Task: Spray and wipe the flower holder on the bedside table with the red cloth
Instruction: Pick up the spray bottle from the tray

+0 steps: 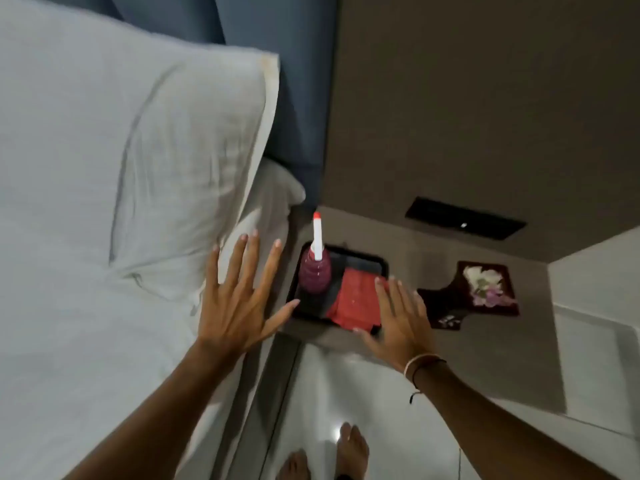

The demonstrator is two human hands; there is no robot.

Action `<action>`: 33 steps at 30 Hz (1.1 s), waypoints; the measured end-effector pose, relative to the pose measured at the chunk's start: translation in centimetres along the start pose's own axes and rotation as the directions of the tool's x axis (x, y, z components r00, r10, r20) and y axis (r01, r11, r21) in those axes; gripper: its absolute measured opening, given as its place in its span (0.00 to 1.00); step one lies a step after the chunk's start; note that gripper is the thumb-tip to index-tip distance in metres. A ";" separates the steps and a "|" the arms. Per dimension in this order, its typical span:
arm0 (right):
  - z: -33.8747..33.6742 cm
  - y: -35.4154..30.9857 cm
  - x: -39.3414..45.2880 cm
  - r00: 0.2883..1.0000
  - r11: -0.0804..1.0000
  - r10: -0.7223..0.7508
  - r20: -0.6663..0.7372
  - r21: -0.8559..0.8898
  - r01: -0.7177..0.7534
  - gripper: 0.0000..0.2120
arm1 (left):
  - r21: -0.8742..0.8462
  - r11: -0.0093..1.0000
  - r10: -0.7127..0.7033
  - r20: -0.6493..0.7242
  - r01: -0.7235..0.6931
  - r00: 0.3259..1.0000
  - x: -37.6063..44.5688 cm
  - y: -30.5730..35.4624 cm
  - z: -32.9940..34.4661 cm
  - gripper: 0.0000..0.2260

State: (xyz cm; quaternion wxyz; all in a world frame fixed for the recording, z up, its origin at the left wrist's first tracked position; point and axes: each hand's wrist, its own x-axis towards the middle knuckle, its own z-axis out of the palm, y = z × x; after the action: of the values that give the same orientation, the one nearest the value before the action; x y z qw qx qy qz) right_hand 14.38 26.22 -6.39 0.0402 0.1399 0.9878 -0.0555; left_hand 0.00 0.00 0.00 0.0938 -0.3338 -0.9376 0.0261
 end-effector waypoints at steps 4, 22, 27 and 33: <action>3.0 -1.4 4.2 0.998 0.996 -0.056 -0.037 0.063 0.058 0.48 | 0.054 0.999 -0.003 -0.007 0.004 1.000 -0.8 -0.3 4.4 0.42; 0.8 -10.6 17.8 0.926 0.755 0.151 -0.346 0.645 0.118 0.16 | 0.083 0.996 0.038 -0.028 -0.036 0.999 -0.2 -2.7 5.1 0.40; -0.6 -8.6 15.4 0.904 0.768 0.220 -0.366 0.637 0.071 0.15 | 0.062 0.996 0.057 0.039 -0.059 0.998 0.4 -2.6 4.3 0.40; 0.1 -4.7 6.6 0.874 0.781 0.340 -0.347 0.622 -0.057 0.16 | 0.026 0.993 0.116 0.050 -0.117 0.992 0.1 0.8 4.0 0.41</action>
State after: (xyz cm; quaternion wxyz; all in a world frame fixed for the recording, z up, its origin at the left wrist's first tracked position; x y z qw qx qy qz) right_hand 6.71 23.55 -6.65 -0.2244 0.2602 0.8816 -0.3237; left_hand -0.32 0.72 -4.03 0.0741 -0.3859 -0.9180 0.0530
